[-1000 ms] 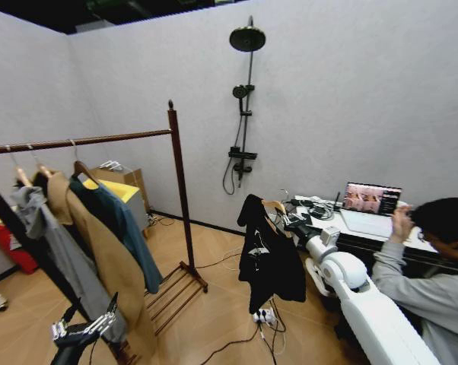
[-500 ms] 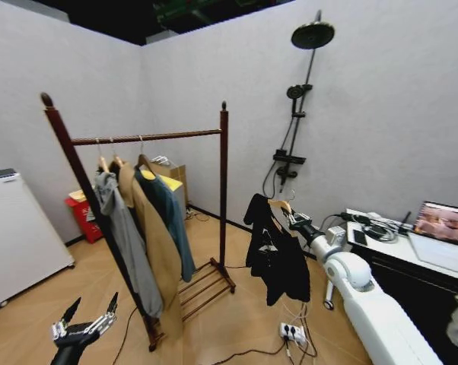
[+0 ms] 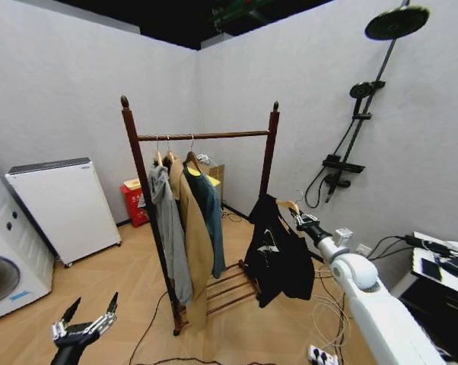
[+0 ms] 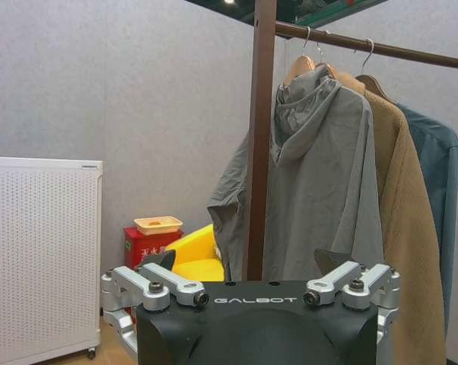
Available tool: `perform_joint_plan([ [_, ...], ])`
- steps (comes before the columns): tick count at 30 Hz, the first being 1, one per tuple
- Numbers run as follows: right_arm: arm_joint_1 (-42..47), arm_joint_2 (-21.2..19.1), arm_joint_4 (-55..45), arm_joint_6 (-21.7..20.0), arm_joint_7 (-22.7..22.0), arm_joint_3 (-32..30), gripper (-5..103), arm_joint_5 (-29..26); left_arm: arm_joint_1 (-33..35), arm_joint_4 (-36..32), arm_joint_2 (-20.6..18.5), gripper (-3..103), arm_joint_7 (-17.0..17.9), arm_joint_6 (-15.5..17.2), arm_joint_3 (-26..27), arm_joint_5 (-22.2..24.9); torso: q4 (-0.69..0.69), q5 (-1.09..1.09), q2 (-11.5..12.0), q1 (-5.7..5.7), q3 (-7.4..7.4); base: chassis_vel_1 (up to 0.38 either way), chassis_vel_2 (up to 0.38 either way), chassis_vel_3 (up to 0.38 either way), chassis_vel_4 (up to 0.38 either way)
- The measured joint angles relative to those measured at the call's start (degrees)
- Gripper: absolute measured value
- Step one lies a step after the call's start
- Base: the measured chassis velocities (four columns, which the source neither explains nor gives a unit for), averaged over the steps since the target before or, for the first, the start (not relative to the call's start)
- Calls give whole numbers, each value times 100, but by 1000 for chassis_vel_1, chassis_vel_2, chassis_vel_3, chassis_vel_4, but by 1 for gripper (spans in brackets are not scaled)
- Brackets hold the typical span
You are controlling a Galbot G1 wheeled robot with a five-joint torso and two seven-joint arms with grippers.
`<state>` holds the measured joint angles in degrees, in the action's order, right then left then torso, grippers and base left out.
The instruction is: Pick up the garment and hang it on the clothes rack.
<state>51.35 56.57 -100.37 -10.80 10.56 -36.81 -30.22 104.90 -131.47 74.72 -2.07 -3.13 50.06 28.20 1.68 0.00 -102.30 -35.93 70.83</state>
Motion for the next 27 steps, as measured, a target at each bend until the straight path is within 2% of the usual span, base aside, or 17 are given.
perform_joint_plan([
  [16, 163, 133, -135, -39, 26, 51, 10, 270, 0, 0, 0, 100, -1, 0, 0, 0, -2, -1, -1, 2, -1, -4, 2, 2, -3],
  [27, 301, 144, -373, -127, 95, 34, 10, 230, 0, 0, 0, 100, -1, 0, 0, 0, -2, 0, 1, -2, 0, -97, 112, 117, -96],
])
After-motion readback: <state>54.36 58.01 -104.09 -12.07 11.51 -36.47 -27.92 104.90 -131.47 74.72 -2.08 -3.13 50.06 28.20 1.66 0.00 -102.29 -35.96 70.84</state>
